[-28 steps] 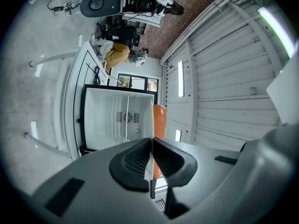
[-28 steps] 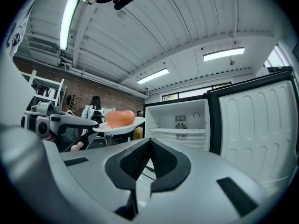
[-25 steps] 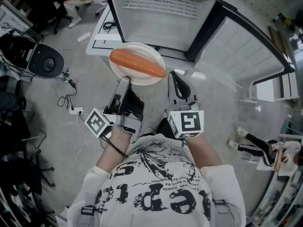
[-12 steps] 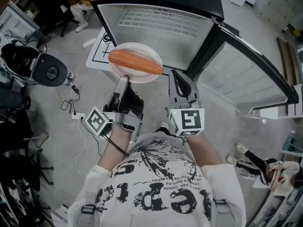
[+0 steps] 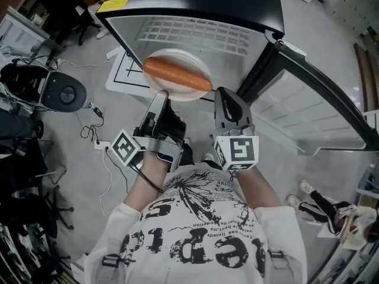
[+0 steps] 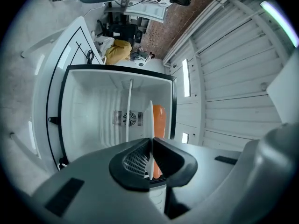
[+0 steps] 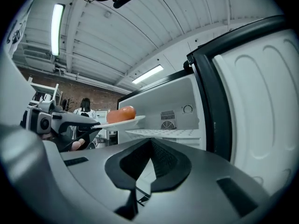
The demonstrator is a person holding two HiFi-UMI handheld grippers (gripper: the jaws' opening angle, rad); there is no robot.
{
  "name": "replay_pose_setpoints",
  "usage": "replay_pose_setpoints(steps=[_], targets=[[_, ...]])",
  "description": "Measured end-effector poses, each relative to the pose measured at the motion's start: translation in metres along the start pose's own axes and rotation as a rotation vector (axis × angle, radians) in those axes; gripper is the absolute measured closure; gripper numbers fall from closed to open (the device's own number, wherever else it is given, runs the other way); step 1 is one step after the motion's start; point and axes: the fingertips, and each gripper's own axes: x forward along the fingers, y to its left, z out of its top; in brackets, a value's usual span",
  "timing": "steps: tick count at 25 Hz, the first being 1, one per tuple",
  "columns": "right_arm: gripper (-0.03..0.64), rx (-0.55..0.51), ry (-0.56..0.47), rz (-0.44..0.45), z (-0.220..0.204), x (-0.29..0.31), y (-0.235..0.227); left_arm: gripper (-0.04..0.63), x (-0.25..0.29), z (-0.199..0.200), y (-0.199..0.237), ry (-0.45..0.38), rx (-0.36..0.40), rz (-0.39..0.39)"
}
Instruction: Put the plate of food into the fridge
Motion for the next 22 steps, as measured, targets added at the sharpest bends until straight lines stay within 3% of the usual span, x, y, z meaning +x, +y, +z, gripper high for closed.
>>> replay_pose_setpoints(steps=[11,22], targets=[[0.617,-0.024,-0.015,-0.147,0.013,0.039,-0.015,0.571,0.065,0.031,0.006,0.135,-0.026,-0.017],[0.617,-0.049,0.02,-0.24,0.011,0.066,-0.02,0.571,0.114,0.056,0.03,0.184,-0.061,0.023]])
